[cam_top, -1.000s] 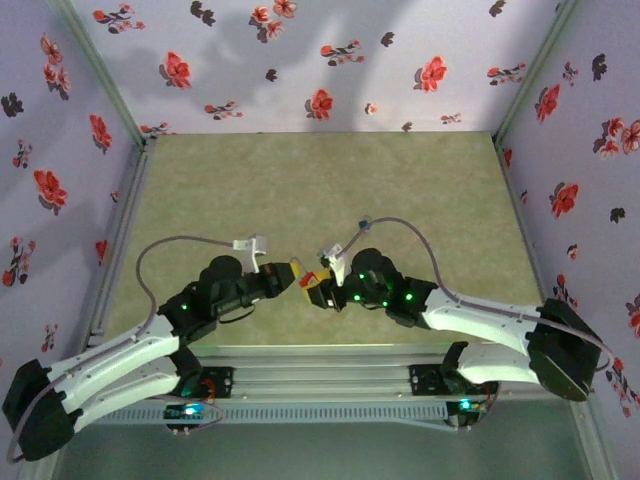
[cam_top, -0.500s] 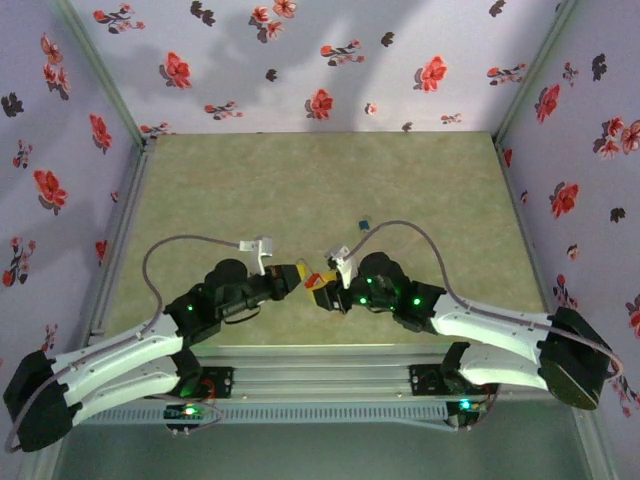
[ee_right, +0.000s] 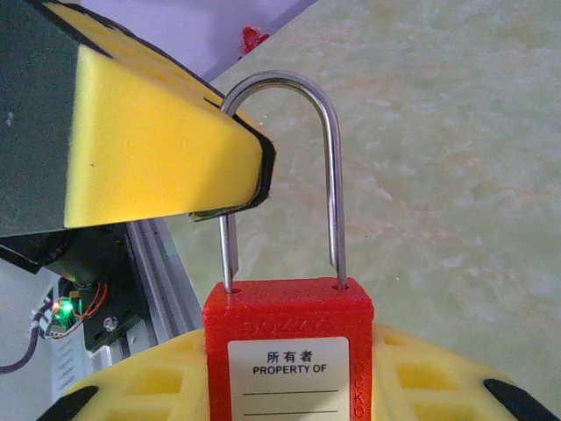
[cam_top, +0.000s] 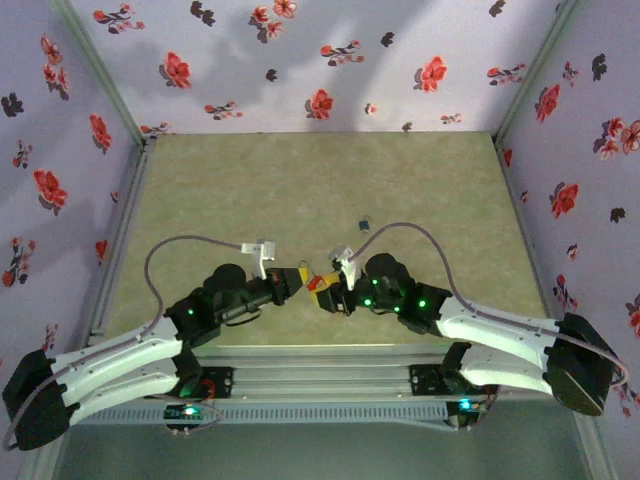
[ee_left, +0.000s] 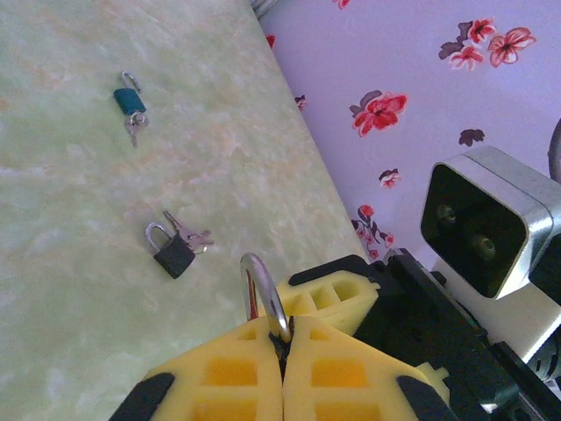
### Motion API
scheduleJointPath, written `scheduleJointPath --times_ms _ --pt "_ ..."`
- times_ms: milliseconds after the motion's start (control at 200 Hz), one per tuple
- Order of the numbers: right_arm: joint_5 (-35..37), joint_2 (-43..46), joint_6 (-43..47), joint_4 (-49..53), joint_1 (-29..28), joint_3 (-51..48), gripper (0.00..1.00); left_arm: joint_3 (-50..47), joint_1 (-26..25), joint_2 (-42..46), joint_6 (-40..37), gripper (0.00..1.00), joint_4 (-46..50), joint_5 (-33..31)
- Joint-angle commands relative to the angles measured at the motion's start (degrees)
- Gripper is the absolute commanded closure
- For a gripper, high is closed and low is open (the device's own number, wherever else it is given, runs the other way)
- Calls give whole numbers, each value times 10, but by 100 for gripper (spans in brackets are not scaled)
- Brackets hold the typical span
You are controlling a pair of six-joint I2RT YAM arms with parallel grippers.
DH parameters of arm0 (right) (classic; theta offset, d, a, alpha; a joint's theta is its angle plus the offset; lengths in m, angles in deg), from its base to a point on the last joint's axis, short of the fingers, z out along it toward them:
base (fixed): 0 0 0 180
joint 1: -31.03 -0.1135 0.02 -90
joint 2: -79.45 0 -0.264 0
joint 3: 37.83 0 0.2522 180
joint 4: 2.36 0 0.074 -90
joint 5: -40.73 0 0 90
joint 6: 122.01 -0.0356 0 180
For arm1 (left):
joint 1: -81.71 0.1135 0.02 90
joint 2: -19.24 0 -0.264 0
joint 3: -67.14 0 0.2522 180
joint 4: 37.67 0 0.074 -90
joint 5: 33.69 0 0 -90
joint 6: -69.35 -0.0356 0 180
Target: Lock with the key
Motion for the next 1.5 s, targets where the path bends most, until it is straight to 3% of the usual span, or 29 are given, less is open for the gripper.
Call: scheduleJointPath --times_ms 0,75,515,615,890,1110,1495 --pt "70 11 -36 -115 28 18 100 -3 -33 15 -32 97 96 93" --pt "68 12 -35 -112 29 17 100 9 -33 25 -41 94 114 90" --pt "63 8 -24 -96 28 19 100 51 -25 83 -59 53 205 46" --pt "64 5 -20 -92 26 21 100 70 -16 116 -60 49 242 22" --pt "40 -9 1 -79 17 29 100 155 22 105 -42 16 328 0" --pt "39 -25 41 -44 -5 45 100 214 39 31 -15 11 402 5" --pt "65 -43 80 -7 -37 64 100 250 61 -10 12 7 458 34"
